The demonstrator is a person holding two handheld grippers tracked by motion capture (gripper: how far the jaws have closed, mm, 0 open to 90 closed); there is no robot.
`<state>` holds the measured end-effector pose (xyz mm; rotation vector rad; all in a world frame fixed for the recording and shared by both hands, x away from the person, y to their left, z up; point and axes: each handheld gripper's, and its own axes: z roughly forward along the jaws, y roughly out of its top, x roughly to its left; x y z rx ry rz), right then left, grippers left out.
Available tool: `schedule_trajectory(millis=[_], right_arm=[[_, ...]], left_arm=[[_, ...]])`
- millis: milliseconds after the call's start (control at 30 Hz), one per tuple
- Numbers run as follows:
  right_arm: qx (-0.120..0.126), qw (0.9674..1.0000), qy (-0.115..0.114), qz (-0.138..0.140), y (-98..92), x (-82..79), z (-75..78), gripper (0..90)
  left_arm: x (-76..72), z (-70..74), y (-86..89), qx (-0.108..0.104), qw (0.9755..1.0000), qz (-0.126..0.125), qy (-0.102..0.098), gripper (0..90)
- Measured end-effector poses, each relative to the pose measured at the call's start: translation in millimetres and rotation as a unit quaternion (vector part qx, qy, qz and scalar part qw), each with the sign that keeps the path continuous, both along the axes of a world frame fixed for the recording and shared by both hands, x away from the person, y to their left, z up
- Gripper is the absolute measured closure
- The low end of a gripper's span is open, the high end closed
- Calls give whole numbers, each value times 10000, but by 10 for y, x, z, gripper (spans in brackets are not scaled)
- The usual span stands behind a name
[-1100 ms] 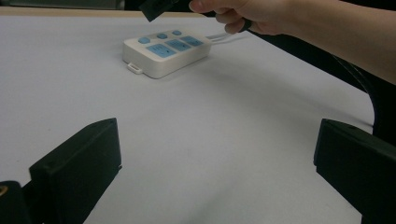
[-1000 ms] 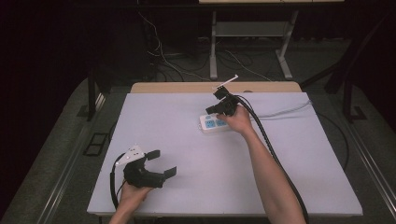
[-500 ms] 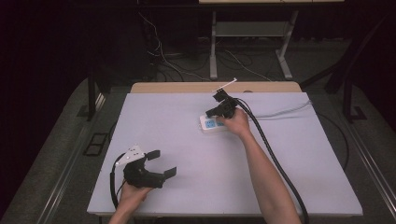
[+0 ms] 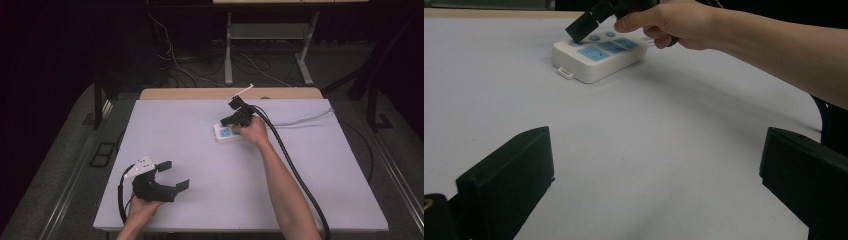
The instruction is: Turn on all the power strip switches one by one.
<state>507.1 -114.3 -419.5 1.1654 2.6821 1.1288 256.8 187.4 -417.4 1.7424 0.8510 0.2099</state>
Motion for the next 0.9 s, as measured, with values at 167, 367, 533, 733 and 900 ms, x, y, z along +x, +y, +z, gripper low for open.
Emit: schedule_trajectory(millis=[167,367,533,733,900], right_arm=[[24,10000,11,13,-5,1,-9,900],[-32,9998,-171,91,108,-14,-22,900],[-43,9998,-182,92,110,-24,-22,900],[-114,9996,-255,99,105,-39,-35,900],[80,9996,-271,69,69,-51,-62,900]], left_arm=[[1,-3,-7,16,10000,-9,14,0],[-7,-1,-4,5,10000,3,20,0],[-13,-6,21,-3,10000,11,21,0],[-20,-1,29,-36,10000,39,29,0],[-19,-1,23,-40,10000,31,28,0]])
